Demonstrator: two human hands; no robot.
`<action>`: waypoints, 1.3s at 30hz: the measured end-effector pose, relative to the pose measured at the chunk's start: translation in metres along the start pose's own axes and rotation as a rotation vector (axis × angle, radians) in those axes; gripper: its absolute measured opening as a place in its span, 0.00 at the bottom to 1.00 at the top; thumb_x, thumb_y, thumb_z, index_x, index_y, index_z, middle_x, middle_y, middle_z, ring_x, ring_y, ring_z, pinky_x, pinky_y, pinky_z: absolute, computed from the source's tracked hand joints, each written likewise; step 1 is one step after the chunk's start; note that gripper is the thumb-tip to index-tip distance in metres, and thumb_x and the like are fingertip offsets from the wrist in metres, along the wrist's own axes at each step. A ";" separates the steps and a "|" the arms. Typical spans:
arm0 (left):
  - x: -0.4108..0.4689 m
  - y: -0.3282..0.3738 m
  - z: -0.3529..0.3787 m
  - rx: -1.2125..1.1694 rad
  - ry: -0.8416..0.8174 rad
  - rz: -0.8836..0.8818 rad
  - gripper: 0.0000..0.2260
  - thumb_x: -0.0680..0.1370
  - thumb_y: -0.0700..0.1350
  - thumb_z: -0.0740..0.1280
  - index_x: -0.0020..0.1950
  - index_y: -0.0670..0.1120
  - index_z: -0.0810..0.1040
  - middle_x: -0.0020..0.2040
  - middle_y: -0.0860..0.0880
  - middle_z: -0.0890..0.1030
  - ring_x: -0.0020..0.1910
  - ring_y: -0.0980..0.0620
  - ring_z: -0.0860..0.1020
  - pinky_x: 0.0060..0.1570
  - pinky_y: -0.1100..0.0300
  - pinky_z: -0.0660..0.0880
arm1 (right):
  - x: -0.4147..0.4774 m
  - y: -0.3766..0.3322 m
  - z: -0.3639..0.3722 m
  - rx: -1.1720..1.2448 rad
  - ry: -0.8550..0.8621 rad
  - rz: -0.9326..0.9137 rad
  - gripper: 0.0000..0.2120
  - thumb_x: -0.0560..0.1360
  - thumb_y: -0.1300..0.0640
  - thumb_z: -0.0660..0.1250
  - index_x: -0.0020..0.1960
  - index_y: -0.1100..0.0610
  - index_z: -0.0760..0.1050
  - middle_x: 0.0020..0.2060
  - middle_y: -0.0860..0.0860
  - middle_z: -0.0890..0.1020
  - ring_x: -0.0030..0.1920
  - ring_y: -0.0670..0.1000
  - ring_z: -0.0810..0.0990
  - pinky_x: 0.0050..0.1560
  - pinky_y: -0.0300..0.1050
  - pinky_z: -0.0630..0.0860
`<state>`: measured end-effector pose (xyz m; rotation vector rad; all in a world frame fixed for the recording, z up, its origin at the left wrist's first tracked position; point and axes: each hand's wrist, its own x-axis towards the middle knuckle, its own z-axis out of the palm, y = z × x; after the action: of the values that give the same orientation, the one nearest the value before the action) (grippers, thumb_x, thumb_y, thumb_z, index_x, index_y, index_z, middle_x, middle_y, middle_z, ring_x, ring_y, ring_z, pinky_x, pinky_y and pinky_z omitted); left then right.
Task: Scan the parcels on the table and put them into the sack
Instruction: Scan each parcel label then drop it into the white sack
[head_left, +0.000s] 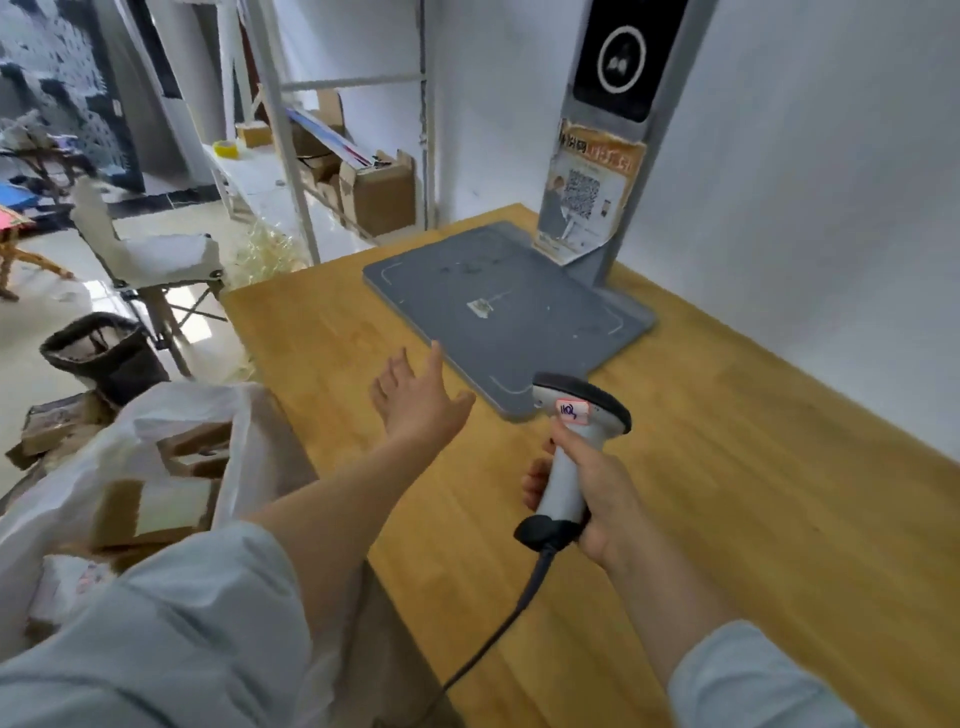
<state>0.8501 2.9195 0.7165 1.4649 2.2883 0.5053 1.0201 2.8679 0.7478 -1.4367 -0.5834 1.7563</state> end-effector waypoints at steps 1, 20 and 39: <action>-0.001 0.020 0.009 0.022 -0.020 0.066 0.32 0.79 0.57 0.61 0.79 0.55 0.49 0.79 0.43 0.45 0.77 0.41 0.43 0.74 0.44 0.41 | -0.001 -0.006 -0.016 0.051 0.036 -0.004 0.14 0.74 0.51 0.71 0.49 0.61 0.75 0.27 0.55 0.79 0.26 0.53 0.77 0.30 0.44 0.78; -0.146 0.407 0.221 0.123 -0.501 0.868 0.33 0.77 0.55 0.64 0.79 0.54 0.52 0.77 0.47 0.57 0.76 0.45 0.54 0.74 0.47 0.53 | -0.047 -0.111 -0.415 0.684 0.654 -0.364 0.05 0.74 0.71 0.65 0.41 0.65 0.74 0.33 0.55 0.83 0.34 0.50 0.81 0.31 0.38 0.77; -0.152 0.661 0.400 0.480 -0.470 1.171 0.52 0.63 0.63 0.75 0.77 0.48 0.51 0.74 0.41 0.58 0.75 0.39 0.53 0.72 0.41 0.50 | 0.014 -0.090 -0.560 0.863 0.638 -0.405 0.08 0.70 0.74 0.68 0.43 0.63 0.77 0.32 0.56 0.84 0.29 0.50 0.81 0.28 0.39 0.76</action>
<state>1.6205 3.0794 0.7112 2.7268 1.0335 -0.1517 1.5811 2.8641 0.6642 -1.0464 0.2143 0.9339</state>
